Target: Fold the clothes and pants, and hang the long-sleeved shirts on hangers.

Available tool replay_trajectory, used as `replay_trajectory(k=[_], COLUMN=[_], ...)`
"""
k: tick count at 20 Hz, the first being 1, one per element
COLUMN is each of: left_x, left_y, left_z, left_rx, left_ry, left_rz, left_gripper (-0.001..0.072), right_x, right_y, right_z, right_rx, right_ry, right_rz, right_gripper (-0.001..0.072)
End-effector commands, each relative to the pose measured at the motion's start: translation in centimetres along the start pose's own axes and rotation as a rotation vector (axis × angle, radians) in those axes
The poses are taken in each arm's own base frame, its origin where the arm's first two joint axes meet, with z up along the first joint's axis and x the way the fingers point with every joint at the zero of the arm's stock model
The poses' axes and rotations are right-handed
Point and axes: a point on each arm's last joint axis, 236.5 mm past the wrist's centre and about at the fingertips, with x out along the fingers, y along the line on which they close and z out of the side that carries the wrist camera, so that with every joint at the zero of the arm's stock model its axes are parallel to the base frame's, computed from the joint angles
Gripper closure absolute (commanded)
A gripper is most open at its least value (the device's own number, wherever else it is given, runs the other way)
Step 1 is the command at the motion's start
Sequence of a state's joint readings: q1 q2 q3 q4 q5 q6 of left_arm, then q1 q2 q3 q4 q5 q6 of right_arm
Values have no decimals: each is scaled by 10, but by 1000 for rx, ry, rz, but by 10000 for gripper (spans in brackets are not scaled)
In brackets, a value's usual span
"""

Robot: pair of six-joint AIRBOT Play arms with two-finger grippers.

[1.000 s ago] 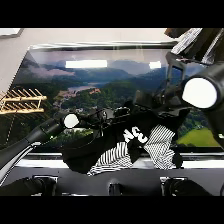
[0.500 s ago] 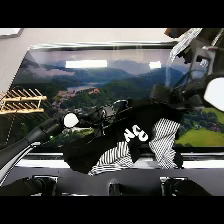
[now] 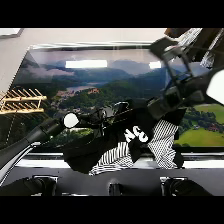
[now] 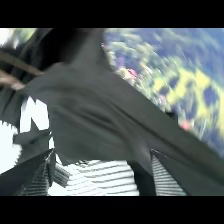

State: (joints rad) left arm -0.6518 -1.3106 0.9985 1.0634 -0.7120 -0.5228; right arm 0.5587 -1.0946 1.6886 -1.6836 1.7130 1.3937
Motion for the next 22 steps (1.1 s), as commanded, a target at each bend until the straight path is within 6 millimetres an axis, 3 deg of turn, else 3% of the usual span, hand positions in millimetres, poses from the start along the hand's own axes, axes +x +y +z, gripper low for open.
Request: replay_trajectory(k=[1,6,8,11,13,17,21,22], left_x=[0,0,0,0,0,0,0,0], left_y=[0,0,0,0,0,0,0,1], left_z=[-1,-1,-1,-1,-1,-1,-1,-1], left_rx=[0,0,0,0,0,0,0,-3], left_ry=[2,2,2,2,2,2,2,2], left_rz=[-2,-2,-2,-2,-2,-2,-1,1], left_gripper=[683,683,683,683,683,683,677,634], right_x=[21,49,56,67,69,67,62,60], right_y=[33,41,42,41,39,39,38,38], right_z=[1,10,12,14,14,5,9,8], right_rx=[-356,-458,-484,-498,-517,-524,-437,-400], right_ry=[44,71,77,92,100,135,114,112], right_rz=[152,198,203,205,200,207,193,188], right_gripper=[43,54,169,175,265,673,679,680])
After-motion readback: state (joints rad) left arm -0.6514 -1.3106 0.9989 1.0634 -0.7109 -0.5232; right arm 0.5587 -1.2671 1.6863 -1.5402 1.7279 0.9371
